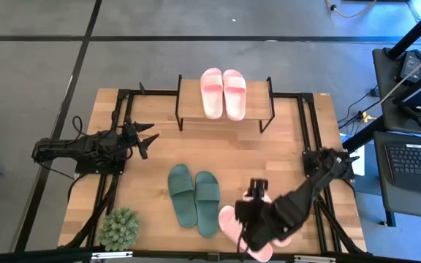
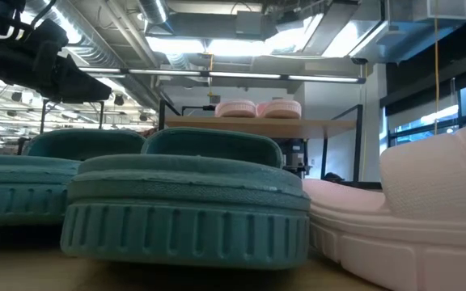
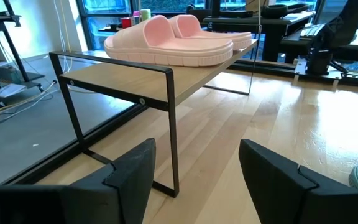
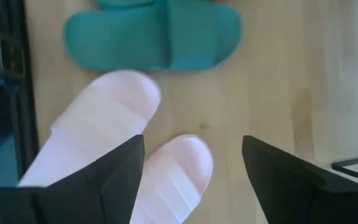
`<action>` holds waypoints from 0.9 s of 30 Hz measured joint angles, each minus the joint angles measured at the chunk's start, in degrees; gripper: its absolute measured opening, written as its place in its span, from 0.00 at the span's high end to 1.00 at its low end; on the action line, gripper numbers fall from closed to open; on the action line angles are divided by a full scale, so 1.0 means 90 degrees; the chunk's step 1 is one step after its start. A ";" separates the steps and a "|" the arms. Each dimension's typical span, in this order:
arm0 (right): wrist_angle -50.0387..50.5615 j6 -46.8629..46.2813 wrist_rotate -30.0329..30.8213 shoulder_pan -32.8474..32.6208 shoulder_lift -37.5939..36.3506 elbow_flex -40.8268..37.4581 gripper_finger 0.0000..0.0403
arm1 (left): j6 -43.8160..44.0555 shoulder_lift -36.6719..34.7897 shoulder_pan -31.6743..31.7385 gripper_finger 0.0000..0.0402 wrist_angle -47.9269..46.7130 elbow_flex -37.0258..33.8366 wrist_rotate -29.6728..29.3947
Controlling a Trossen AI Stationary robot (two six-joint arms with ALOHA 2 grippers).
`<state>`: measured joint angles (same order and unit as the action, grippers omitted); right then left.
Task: Pick and place slides into the shelf
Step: Put the pink slide under the shelf
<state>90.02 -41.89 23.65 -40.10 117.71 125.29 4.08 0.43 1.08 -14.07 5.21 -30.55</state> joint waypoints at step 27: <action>0.0019 -0.0313 -0.0571 -0.1076 0.0739 -0.1855 0.33 | 0.0029 0.0000 0.0002 0.44 0.0142 -0.0012 0.0000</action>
<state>90.19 -44.71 18.51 -49.79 124.36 108.60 4.34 0.43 1.10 -12.80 5.10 -30.55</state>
